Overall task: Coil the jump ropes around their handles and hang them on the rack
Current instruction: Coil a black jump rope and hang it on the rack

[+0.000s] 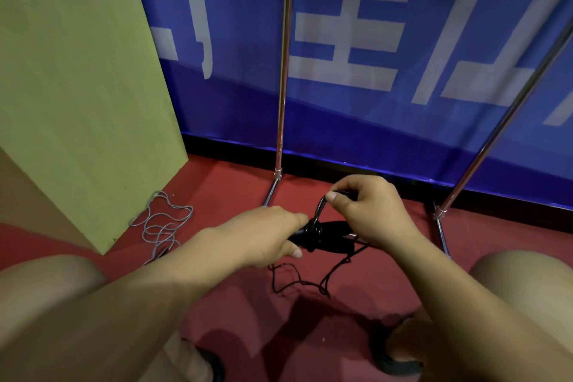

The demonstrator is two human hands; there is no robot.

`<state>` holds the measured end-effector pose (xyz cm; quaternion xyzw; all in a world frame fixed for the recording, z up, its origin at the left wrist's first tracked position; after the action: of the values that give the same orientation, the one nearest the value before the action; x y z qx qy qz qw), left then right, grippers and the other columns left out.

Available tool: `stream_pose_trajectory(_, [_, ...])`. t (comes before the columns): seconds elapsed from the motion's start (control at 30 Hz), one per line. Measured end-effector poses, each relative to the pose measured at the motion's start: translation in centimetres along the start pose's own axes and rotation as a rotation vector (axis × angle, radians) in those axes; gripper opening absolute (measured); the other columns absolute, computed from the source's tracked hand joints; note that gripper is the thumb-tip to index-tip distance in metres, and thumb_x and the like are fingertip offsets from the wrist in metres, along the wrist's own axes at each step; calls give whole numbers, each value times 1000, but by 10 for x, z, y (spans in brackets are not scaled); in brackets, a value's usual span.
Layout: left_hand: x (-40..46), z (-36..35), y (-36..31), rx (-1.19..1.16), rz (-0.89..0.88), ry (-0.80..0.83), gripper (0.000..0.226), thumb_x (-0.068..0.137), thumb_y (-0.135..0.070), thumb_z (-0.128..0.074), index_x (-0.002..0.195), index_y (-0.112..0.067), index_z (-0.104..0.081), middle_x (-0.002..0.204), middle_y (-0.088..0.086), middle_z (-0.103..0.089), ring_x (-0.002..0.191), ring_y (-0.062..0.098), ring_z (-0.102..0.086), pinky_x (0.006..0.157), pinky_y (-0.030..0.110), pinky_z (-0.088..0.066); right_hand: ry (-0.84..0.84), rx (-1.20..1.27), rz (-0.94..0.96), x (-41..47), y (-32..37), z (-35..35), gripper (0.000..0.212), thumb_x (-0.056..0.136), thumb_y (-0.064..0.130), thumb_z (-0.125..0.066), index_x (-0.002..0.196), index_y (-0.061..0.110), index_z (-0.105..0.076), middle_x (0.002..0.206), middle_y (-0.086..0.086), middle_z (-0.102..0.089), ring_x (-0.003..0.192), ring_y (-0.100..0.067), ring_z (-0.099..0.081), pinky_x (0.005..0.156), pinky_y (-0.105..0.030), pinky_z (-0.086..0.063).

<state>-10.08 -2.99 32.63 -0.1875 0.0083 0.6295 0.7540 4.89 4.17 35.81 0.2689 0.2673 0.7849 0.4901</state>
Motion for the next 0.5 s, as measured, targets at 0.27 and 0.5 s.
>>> stream_pose_trajectory(0.27, [-12, 29, -2, 64, -170, -232, 36, 94, -38, -63, 85, -33, -28, 96, -4, -66, 93, 27, -62, 71, 35, -44, 164, 587, -280, 9, -10, 6, 21, 73, 17, -84, 90, 12, -72, 70, -1, -68, 64, -10, -62, 63, -19, -50])
stream_pose_trajectory(0.5, [-23, 39, -7, 125, -381, -599, 39, 85, -25, -74, 89, -27, -35, 81, -4, -61, 77, 25, -59, 64, 35, -49, 364, 846, -333, 5, -4, -1, 10, 85, 11, -66, 94, 7, -69, 82, -8, -70, 68, -15, -64, 61, -22, -54])
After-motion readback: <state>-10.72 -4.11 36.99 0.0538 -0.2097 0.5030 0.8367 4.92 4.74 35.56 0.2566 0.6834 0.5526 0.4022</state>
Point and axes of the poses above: each hand's wrist, its own x-axis towards the middle knuckle, its own z-axis out of the back of the hand, y = z × x, the point moved 5 cm from there along x, towards the middle knuckle
